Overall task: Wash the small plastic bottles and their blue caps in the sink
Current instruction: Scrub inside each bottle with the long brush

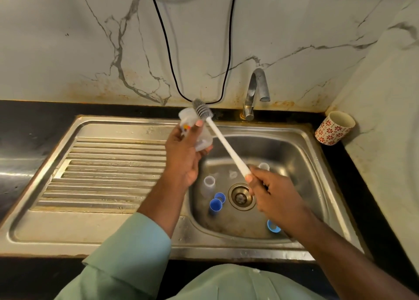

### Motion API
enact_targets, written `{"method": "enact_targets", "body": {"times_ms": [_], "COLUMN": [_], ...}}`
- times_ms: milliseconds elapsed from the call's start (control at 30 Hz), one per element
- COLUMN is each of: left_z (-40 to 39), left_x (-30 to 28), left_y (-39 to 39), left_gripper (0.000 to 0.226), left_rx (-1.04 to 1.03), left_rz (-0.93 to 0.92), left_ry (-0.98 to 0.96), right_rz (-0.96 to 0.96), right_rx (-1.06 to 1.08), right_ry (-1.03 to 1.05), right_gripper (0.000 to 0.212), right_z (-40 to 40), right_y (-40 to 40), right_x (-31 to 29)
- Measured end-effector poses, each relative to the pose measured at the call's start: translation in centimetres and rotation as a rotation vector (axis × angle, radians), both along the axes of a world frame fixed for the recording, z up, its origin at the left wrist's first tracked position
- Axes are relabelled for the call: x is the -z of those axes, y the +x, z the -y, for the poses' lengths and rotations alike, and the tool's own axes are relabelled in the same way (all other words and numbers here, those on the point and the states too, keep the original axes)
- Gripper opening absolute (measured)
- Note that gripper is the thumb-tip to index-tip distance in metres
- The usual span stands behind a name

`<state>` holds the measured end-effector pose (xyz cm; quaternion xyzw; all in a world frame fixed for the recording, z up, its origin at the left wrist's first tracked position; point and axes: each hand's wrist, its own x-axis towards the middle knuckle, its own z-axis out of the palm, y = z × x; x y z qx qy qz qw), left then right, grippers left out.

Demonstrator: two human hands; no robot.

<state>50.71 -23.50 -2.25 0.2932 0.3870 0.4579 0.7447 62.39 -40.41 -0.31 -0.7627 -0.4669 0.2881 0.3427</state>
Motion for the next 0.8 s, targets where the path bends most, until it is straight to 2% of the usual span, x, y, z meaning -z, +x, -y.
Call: {"method": "enact_targets", "body": {"times_ms": [167, 300, 400, 533, 700, 800], "left_z": [-1.8, -0.7, -1.9, -0.6, -2.2, -0.7], "left_x": [-0.2, -0.1, 0.2, 0.2, -0.2, -0.1], "left_y": [-0.6, -0.1, -0.9, -0.5, -1.2, 0.2], "left_gripper": [0.053, 0.044, 0.052, 0.055, 0.045, 0.047], "left_rx": [-0.245, -0.137, -0.242, -0.123, -0.256, -0.097], "left_rz": [0.105, 0.066, 0.121, 0.020, 0.094, -0.067], "left_ry": [-0.140, -0.104, -0.051, -0.063, -0.160, -0.111], "right_rz": [0.029, 0.027, 0.094, 0.043, 0.046, 0.006], "right_rx": [-0.098, -0.044, -0.097, -0.046, -0.103, -0.001], "right_ry": [-0.079, 0.003, -0.011, -0.009, -0.023, 0.013], "right_gripper": [0.024, 0.021, 0.023, 0.023, 0.026, 0.025], "right_z": [1.4, 0.1, -0.3, -0.7, 0.2, 0.0], "right_y": [0.1, 0.2, 0.2, 0.1, -0.9, -0.6], "right_x": [0.4, 0.8, 1.2, 1.2, 1.1, 1.6]}}
